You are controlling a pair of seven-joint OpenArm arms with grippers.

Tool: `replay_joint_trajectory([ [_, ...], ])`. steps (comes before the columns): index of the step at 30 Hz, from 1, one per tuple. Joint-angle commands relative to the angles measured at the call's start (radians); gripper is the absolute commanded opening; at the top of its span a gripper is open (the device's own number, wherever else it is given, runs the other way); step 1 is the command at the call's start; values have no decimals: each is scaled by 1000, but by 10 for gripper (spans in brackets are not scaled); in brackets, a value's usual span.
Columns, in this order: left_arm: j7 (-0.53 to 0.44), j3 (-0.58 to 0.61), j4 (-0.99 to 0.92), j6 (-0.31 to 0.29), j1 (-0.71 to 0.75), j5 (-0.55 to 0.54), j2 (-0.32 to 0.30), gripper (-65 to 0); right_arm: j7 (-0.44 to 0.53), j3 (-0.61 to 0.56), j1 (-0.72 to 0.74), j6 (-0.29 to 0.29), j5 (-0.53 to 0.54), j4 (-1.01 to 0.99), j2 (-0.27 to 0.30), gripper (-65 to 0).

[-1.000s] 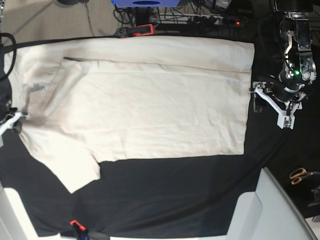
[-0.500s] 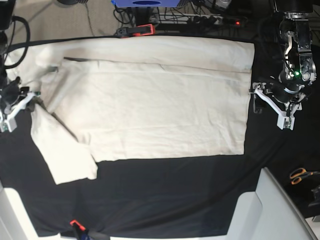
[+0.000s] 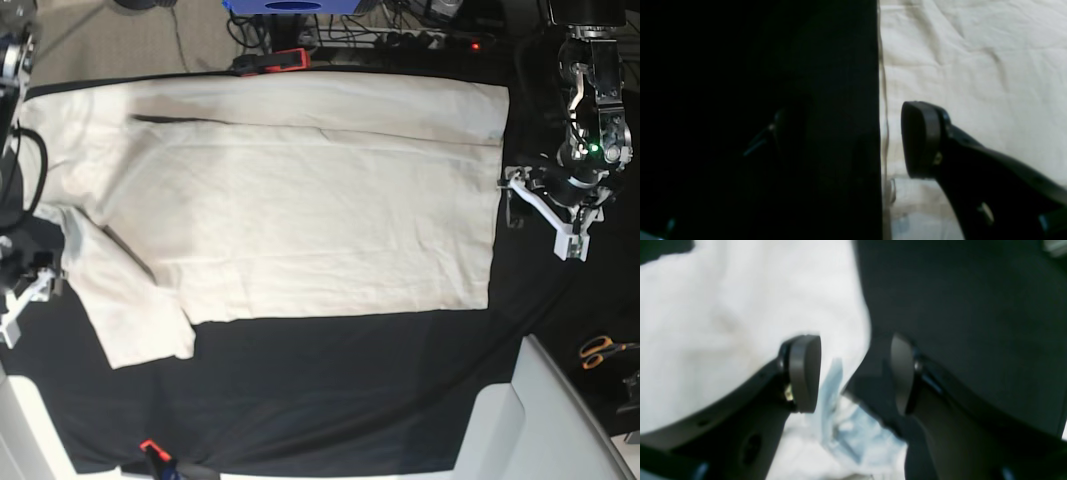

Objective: Fold the T-shirt properly
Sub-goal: 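Grasp the sleeve edge with the right gripper and fold it inward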

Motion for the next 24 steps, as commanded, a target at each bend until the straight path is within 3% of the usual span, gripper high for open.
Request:
replay_joint_trajectory([
  [1,-23,-6,16,-1,-8,2,-16,-209,9,2,48,0,-16,-46,14,-324],
  [8,-23,-11,14,-1,-5,2,-16,-209,135,0,172,0,-77,-365,14,-324],
  [16,-23,-7,14,-1,-8,2,-16,-209,145,0,170,0,-77,-384,12,-327],
  [24,-23,-7,14,-1,-5,2,-16,-209,145,-1,170,0,-79,-384,-28,-327],
])
